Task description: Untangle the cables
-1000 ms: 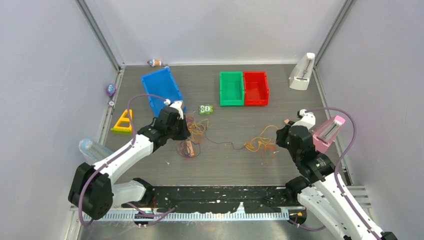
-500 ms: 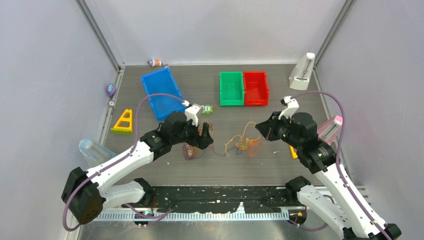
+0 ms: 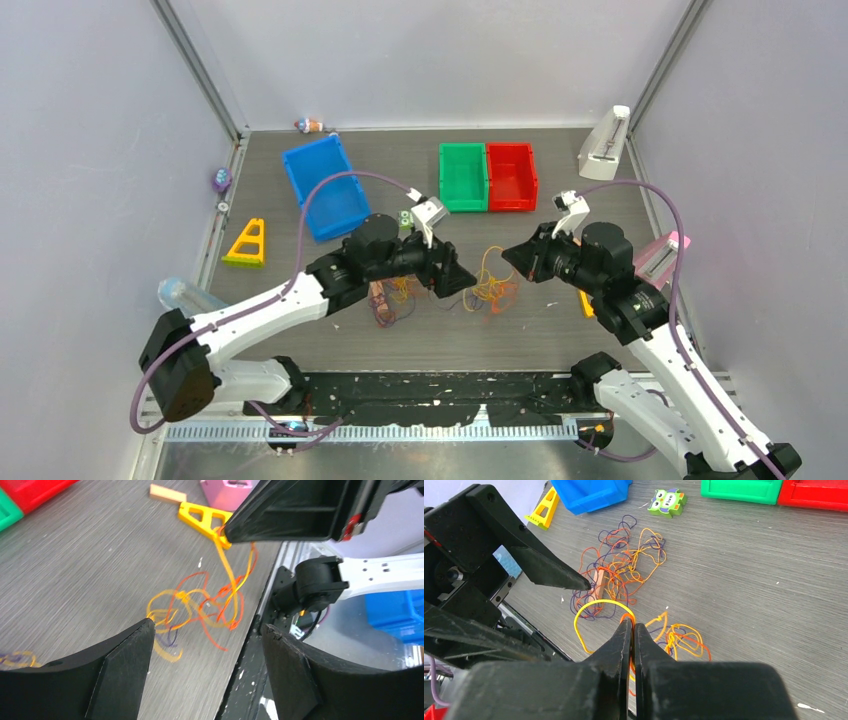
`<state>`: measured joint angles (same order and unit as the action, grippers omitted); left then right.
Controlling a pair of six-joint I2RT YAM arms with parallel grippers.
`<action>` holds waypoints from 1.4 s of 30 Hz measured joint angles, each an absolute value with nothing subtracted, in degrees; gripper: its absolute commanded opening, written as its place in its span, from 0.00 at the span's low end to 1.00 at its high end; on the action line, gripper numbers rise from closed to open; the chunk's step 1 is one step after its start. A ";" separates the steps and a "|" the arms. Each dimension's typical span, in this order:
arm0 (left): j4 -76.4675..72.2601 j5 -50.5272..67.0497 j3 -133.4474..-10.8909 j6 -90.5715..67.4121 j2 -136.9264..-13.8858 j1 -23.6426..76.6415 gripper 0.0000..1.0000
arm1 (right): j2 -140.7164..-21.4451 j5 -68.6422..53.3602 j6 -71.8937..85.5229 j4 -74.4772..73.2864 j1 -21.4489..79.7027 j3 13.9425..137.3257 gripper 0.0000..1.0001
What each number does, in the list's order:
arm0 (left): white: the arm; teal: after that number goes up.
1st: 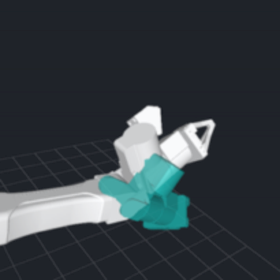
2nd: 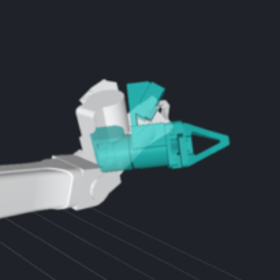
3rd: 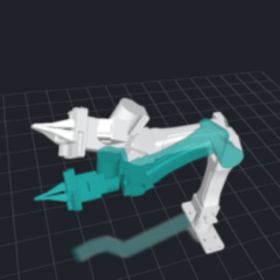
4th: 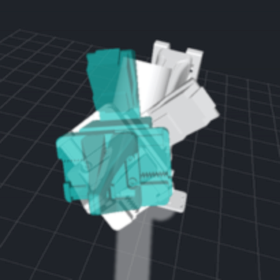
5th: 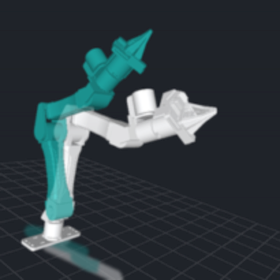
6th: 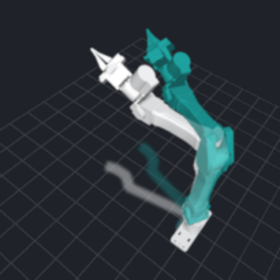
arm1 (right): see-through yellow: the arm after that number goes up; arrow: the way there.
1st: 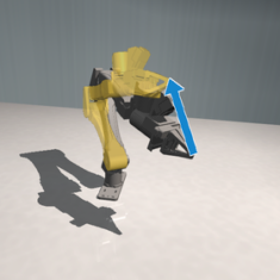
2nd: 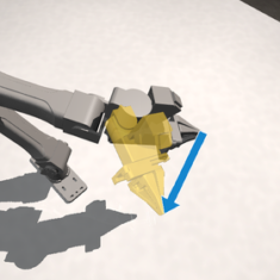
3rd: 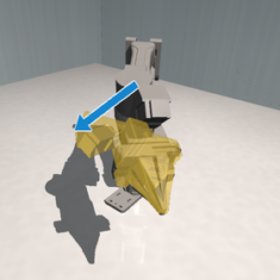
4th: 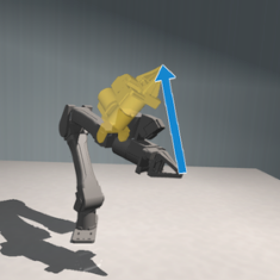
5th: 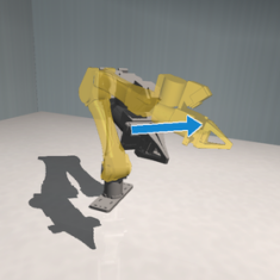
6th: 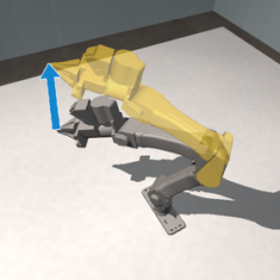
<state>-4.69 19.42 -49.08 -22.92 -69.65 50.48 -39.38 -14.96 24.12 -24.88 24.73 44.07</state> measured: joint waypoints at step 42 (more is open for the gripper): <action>21.63 18.70 -82.00 -17.17 -75.24 52.10 0.00 | -35.68 -26.89 21.47 12.36 28.80 18.76 0.98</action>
<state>21.63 18.70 -82.00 -17.17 -75.24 52.10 -35.68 -26.89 21.47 12.36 28.80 18.76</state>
